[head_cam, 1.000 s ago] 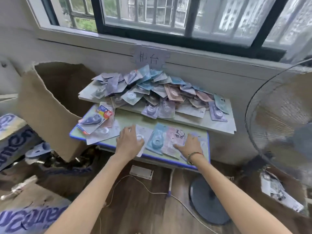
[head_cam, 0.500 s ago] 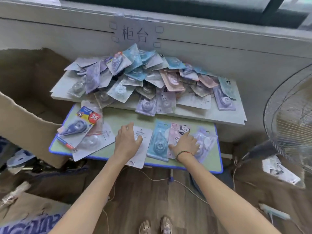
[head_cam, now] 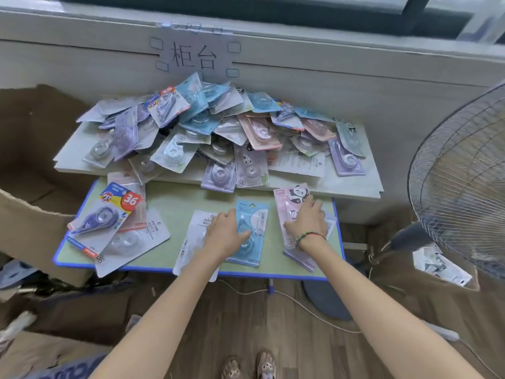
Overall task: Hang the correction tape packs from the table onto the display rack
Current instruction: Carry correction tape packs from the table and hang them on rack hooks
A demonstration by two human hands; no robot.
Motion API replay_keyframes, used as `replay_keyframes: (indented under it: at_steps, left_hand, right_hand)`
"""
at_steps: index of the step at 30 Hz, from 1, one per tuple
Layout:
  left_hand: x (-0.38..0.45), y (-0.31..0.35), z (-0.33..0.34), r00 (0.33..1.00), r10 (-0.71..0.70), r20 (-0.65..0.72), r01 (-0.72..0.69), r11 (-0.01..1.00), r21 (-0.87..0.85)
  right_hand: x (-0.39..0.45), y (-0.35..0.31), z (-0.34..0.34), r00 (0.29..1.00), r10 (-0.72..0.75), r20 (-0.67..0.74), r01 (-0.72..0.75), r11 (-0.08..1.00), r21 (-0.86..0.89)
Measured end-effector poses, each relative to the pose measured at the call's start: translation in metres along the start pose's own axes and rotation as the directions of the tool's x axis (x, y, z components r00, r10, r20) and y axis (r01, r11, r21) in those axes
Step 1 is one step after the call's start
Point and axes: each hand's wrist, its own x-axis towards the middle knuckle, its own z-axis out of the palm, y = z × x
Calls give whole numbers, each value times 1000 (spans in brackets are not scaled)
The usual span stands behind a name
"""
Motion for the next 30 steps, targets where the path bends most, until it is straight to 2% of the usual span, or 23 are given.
replay_keyframes:
  at_steps: [4,8,11,18,25,30]
  left_hand:
    - [9,18,8,997,-41,62,36,996,85]
    - [13,29,22,995,-92,27,84,975,206]
    - [15,30,33,992,-126,-4,124,964,235]
    - [16,29,43,990,-115,-83,129,972,194]
    - [16,39,43,990,-115,-81,120,991,58]
    - [14,46,45,985,-136,-104,138,990,20]
  right_hand:
    - [-1,32,6,997,51,58,-49,998,-45]
    - [-3,45,13,992,69,106,-71,997,17]
    - [-1,46,13,991,74,112,-77,997,24]
    - [-4,41,17,988,91,121,-87,995,-40]
    - [-4,40,15,990,86,115,-88,996,9]
    - [-4,41,15,990,75,117,-78,997,20]
